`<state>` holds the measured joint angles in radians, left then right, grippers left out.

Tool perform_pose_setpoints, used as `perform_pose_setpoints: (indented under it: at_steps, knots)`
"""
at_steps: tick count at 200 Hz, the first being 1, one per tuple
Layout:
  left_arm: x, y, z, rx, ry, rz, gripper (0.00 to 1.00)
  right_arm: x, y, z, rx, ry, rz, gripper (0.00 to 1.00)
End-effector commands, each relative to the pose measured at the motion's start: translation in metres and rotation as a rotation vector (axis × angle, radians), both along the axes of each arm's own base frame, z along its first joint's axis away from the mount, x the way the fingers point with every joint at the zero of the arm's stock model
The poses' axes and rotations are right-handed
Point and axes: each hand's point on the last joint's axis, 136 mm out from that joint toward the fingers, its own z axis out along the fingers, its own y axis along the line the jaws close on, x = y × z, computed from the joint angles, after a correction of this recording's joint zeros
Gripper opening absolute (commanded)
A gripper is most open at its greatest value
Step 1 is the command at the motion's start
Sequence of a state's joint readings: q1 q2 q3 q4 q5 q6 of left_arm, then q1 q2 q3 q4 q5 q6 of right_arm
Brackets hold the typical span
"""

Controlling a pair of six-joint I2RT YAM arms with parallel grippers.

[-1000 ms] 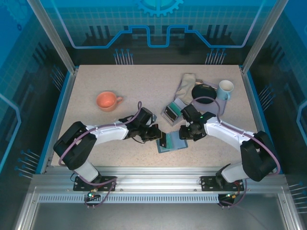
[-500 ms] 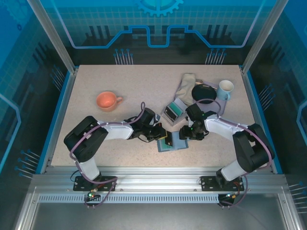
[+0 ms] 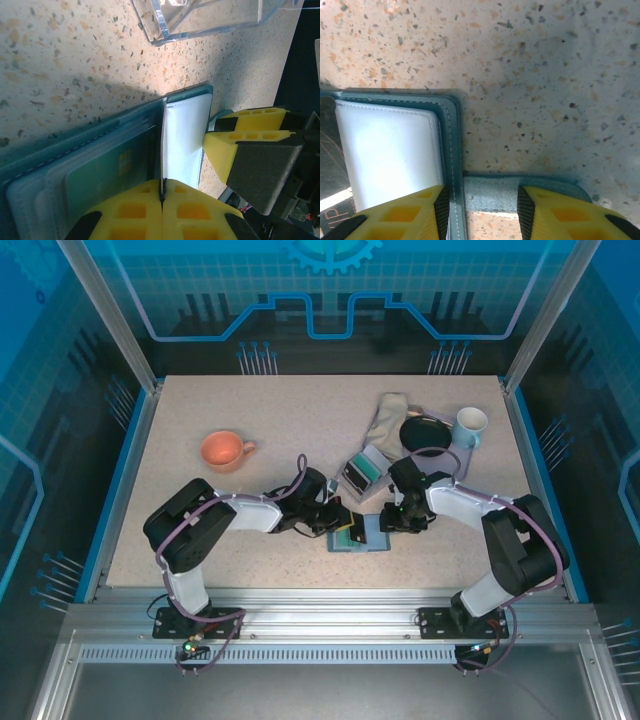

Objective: Put the credit cards into the card holder

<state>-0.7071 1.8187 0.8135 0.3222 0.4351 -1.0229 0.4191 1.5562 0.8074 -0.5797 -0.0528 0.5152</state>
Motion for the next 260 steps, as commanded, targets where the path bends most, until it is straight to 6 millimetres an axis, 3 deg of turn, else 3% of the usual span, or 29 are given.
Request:
perform_pose_setpoints:
  at_steps: [1, 69, 96, 141, 186, 214, 260]
  knots:
    - [-0.013, 0.002, -0.009, 0.009, 0.030, -0.019, 0.00, -0.014, 0.005, -0.016, 0.028, 0.066, 0.009, 0.41]
    - [-0.026, 0.001, -0.022, 0.020, 0.056, -0.094, 0.00, -0.015, 0.007, -0.018, 0.039, 0.068, 0.008, 0.41]
    - [-0.026, -0.004, -0.019, 0.004, 0.051, -0.103, 0.00, -0.017, 0.007, -0.019, 0.036, 0.079, 0.006, 0.39]
    - [-0.013, -0.016, -0.023, 0.026, 0.056, -0.031, 0.00, -0.019, 0.010, -0.021, 0.048, 0.089, 0.003, 0.38]
    - [0.001, -0.027, -0.017, 0.010, 0.034, 0.020, 0.00, -0.025, 0.014, -0.024, 0.075, 0.103, -0.013, 0.31]
    - [-0.001, -0.035, -0.018, 0.014, 0.034, 0.013, 0.04, -0.027, 0.014, -0.025, 0.077, 0.110, -0.018, 0.31]
    - [-0.006, -0.028, -0.022, 0.074, 0.030, 0.032, 0.13, -0.027, 0.014, -0.024, 0.084, 0.103, -0.040, 0.33]
